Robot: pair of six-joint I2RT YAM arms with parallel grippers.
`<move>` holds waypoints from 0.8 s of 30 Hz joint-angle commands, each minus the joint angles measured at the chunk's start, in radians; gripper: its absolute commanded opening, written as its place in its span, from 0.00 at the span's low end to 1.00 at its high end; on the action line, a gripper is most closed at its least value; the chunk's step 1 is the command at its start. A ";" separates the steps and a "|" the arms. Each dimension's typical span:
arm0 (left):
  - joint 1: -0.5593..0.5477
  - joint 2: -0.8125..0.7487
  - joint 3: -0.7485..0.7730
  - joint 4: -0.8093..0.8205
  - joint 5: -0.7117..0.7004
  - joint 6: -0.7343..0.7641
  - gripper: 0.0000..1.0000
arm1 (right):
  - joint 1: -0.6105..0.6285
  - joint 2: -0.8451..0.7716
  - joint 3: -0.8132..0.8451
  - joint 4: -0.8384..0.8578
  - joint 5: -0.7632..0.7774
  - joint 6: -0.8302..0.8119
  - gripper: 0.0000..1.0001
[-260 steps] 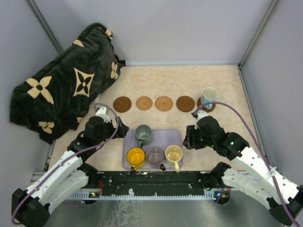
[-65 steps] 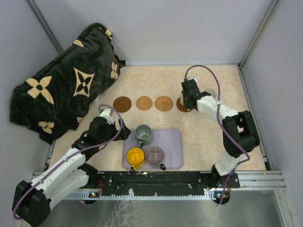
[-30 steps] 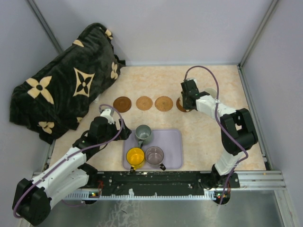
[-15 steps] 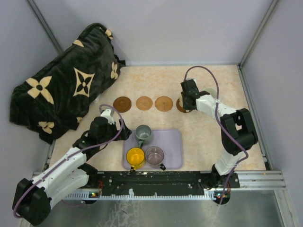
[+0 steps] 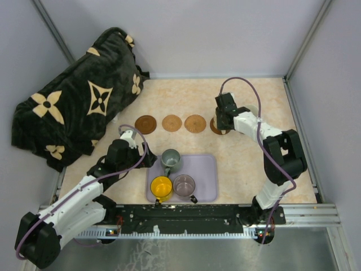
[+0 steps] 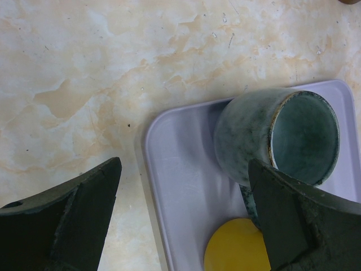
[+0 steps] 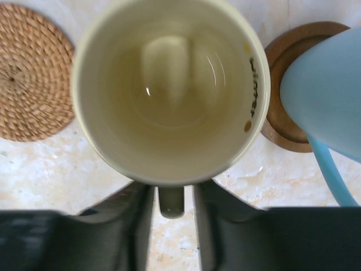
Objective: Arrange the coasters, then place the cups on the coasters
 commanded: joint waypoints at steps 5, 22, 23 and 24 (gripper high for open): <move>-0.008 0.004 0.003 0.024 0.014 -0.005 1.00 | -0.004 -0.019 0.055 0.030 0.010 -0.001 0.48; -0.008 -0.010 0.001 0.014 0.014 -0.009 1.00 | -0.003 -0.141 0.015 0.019 0.001 0.020 0.50; -0.008 -0.014 0.001 0.012 0.013 -0.011 1.00 | -0.003 -0.146 0.006 0.022 -0.001 0.021 0.50; -0.008 -0.017 0.000 0.010 0.013 -0.010 1.00 | -0.003 -0.150 0.001 0.024 0.000 0.023 0.50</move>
